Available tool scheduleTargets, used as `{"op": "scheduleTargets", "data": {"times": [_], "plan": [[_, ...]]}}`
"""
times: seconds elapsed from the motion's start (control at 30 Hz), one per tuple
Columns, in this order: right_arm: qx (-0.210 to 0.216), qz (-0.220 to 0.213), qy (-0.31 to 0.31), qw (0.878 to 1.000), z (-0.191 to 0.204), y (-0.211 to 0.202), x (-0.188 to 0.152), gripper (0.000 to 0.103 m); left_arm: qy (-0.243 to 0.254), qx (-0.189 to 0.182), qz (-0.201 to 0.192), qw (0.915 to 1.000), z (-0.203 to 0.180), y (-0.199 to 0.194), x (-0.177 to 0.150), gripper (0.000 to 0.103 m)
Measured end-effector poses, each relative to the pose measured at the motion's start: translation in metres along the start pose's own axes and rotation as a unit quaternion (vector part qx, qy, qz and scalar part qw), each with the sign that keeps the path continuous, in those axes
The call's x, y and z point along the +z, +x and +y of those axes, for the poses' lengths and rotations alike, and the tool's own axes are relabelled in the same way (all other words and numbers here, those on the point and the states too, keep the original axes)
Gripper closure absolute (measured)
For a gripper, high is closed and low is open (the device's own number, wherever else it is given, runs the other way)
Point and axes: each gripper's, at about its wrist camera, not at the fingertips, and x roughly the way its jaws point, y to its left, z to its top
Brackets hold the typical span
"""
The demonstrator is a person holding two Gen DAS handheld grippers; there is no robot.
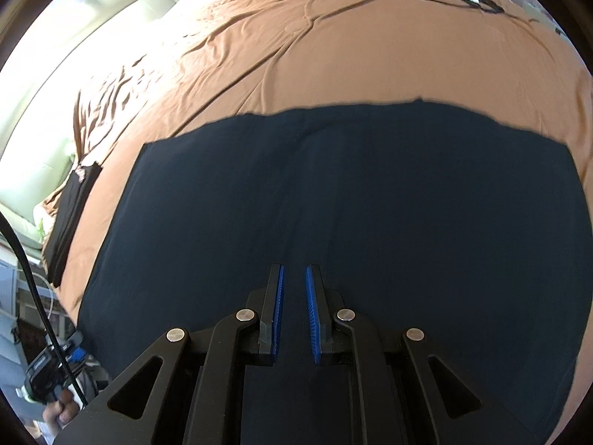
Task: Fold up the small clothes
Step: 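Close the right gripper on the black shirt while the left gripper closes beside it, then lift the held shirt with both grippers and fold it over itself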
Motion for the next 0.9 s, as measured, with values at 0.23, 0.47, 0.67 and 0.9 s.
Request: {"op": "scheduleTargets", "data": {"times": [0.23,0.47,0.67,0.9], "plan": [[0.010,-0.005,0.000,1.000,0.008,-0.008,-0.031,0.068,0.028,-0.038,-0.011,0.9988,-0.015,-0.011,-0.004,0.097],[0.015,-0.025,-0.019,0.999,0.023,-0.015,-0.055,0.068,0.056,-0.100,-0.015,0.9933,-0.052,-0.032,-0.004,0.097],[0.010,-0.022,-0.029,0.999,0.026,-0.013,-0.077,0.086,0.072,-0.132,-0.013,0.9885,-0.078,-0.038,0.000,0.097],[0.010,-0.004,-0.029,1.000,0.032,-0.007,-0.095,0.091,0.078,-0.150,-0.006,0.9855,-0.096,-0.035,0.004,0.098]]}}
